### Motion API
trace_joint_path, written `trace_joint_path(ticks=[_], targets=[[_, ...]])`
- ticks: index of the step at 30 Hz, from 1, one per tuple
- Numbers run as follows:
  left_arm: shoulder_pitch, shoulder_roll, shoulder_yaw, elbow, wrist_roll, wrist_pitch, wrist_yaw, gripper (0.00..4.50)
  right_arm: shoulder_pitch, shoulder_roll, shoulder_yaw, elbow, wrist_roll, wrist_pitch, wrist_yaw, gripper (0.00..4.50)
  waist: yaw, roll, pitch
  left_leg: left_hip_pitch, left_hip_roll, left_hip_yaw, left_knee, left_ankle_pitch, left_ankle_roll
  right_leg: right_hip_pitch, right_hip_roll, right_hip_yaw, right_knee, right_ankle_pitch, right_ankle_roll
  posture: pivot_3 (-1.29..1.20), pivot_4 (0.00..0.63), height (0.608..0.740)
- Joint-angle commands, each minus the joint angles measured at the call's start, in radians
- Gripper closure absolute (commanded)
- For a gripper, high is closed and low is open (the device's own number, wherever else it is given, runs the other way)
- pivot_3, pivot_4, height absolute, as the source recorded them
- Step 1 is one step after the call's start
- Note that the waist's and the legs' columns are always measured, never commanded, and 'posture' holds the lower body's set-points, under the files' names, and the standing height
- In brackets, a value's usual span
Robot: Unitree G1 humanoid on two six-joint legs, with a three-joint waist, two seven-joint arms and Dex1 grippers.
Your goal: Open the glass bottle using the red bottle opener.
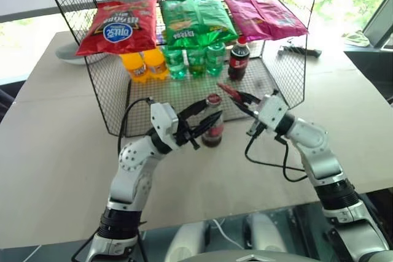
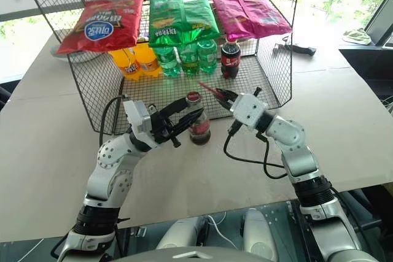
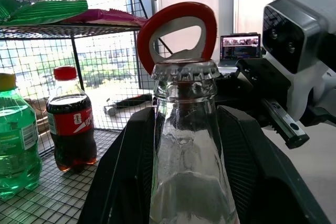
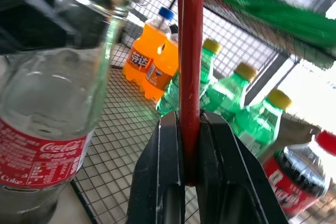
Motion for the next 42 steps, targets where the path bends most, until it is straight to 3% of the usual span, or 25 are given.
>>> trace_joint_path(ticks=[1, 21, 42], targets=[[0.015, 0.010, 0.000, -0.016, 0.005, -0.004, 0.005, 2.85, -0.012, 0.003, 0.026, 0.033, -0.059, -0.103, -0.034, 4.50, 0.000, 0.000, 0.000, 0.000, 0.000, 0.000, 0.000, 0.000, 0.000, 0.000, 0.000, 0.000, 0.000, 0.000, 0.000, 0.00, 0.150, 0.740], [0.010, 0.018, 0.000, 0.015, 0.012, -0.018, 0.003, 2.85, -0.119, -0.014, 0.084, 0.222, -0.387, -0.406, -0.303, 4.50, 0.000, 0.000, 0.000, 0.008, 0.001, 0.004, -0.003, 0.000, 0.000, 0.004, 0.002, 0.005, 0.000, 0.000, 0.000, 0.00, 0.150, 0.740], [0.021, 0.017, -0.008, 0.017, 0.018, -0.020, 0.005, 2.85, -0.264, -0.082, 0.072, 0.301, -0.515, -0.474, -0.453, 4.50, 0.000, 0.000, 0.000, 0.014, 0.002, 0.008, -0.006, 0.000, 0.000, 0.006, 0.003, 0.009, 0.000, 0.000, 0.000, 0.00, 0.150, 0.740]])
